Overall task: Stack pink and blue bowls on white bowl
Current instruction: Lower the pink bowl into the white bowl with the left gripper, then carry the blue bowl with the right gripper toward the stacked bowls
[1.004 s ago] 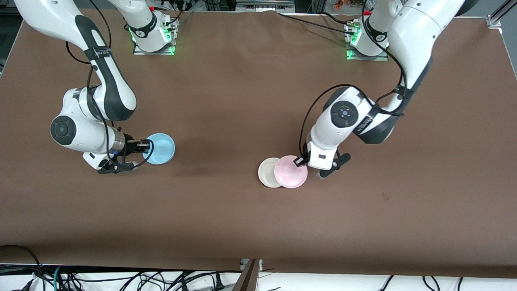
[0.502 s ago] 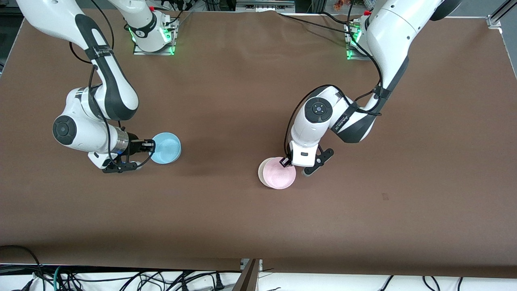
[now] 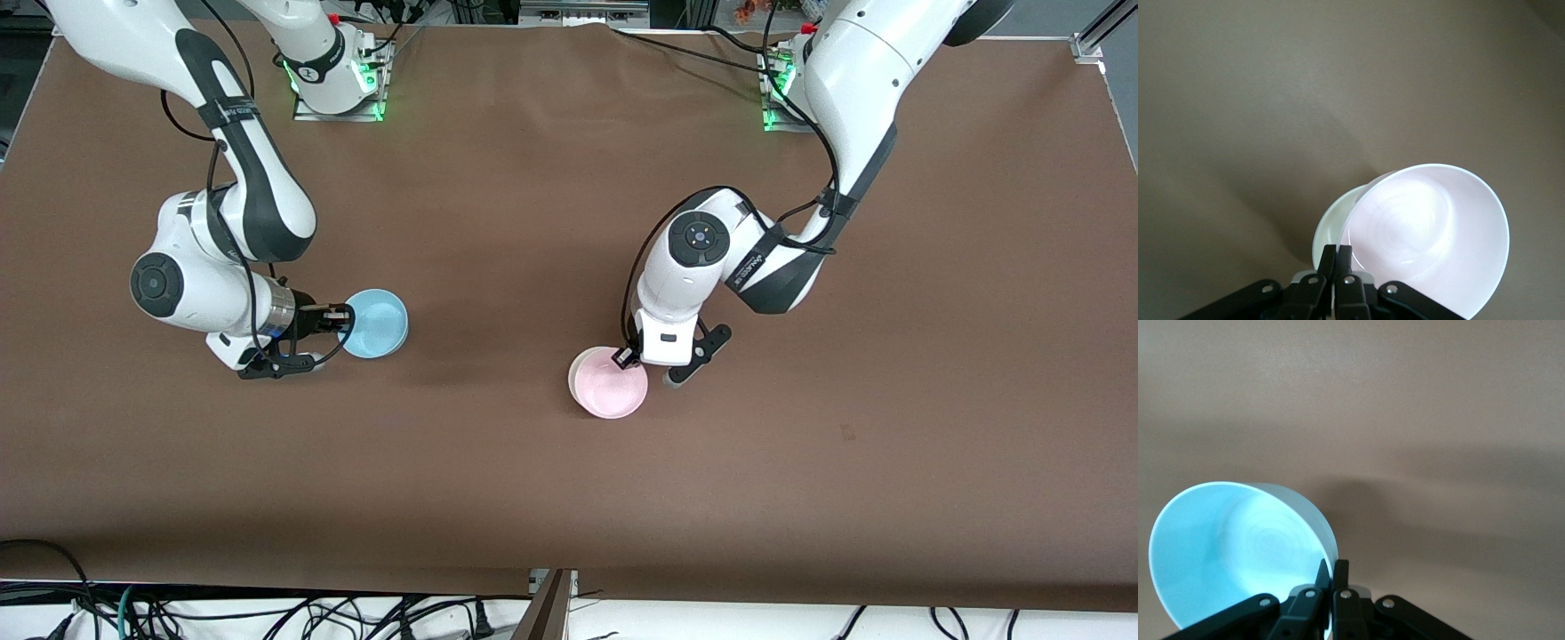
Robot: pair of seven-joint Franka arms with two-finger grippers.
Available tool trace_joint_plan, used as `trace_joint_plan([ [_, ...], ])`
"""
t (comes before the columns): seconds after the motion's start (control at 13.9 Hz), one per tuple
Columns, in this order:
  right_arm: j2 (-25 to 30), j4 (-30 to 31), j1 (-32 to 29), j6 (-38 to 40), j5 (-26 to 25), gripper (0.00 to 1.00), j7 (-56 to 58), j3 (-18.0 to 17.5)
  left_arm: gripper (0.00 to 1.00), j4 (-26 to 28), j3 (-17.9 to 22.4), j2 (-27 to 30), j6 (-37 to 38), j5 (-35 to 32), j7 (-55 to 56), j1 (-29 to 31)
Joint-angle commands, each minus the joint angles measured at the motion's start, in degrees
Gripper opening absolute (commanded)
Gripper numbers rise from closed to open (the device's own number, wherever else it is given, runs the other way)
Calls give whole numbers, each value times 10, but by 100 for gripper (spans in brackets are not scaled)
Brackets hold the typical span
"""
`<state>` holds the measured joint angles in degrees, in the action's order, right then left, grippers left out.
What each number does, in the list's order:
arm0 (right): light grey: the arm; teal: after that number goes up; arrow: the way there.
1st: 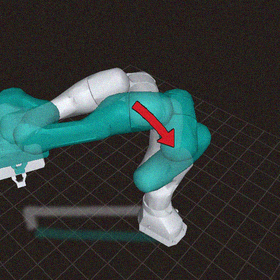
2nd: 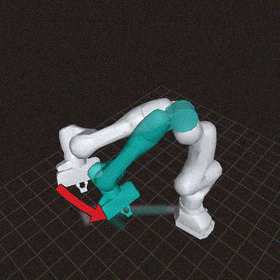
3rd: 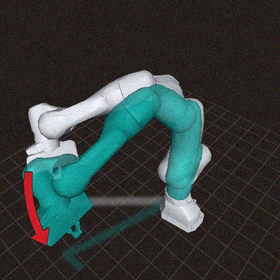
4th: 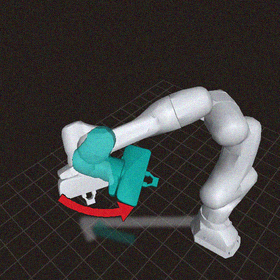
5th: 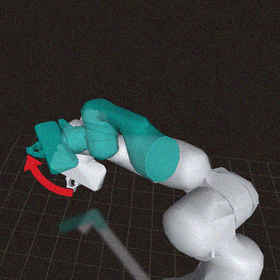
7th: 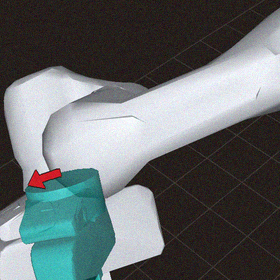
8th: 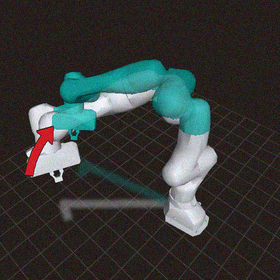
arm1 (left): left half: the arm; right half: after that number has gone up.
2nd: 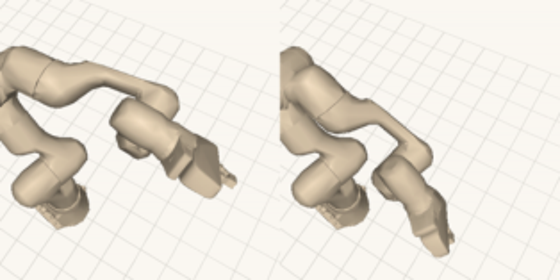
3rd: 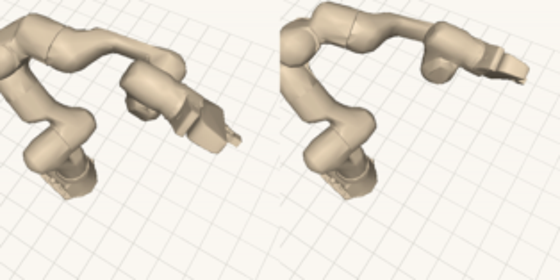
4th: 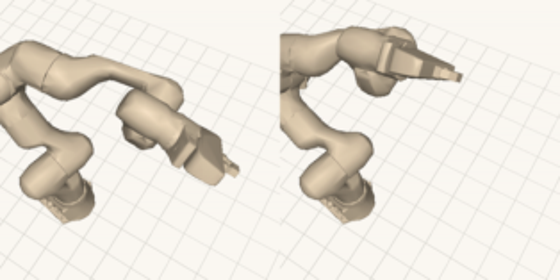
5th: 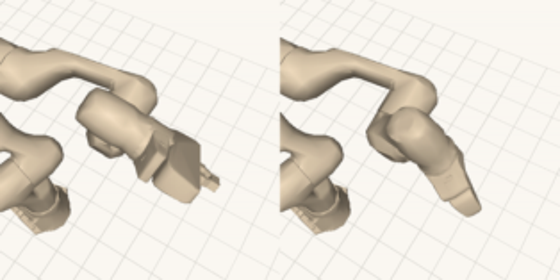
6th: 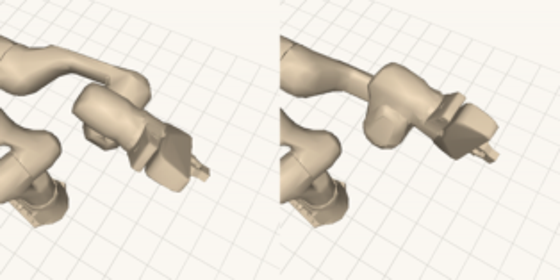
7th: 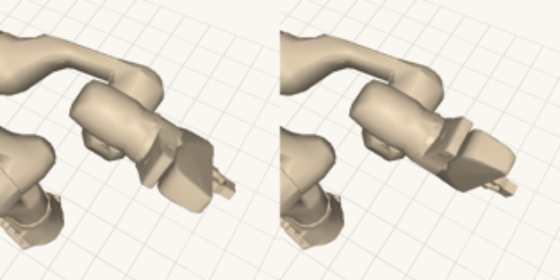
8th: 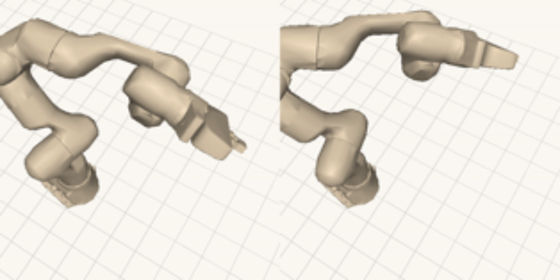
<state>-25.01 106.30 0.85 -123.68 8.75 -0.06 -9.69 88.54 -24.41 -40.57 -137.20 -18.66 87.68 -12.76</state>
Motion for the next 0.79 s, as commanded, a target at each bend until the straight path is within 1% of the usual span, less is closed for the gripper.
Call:
trace_joint_plan([
  [0.0,1,-15,13,5,11,0,-28,-1,0,-14,7,-12,-17,-4,22,-13],
  [0.57,-3,-21,46,-7,10,0,-92,-1,0,0,5,-12,-14,-2,24,-11],
  [0.72,-6,-21,55,-13,10,0,-111,-1,0,1,4,-12,-14,11,22,-11],
])
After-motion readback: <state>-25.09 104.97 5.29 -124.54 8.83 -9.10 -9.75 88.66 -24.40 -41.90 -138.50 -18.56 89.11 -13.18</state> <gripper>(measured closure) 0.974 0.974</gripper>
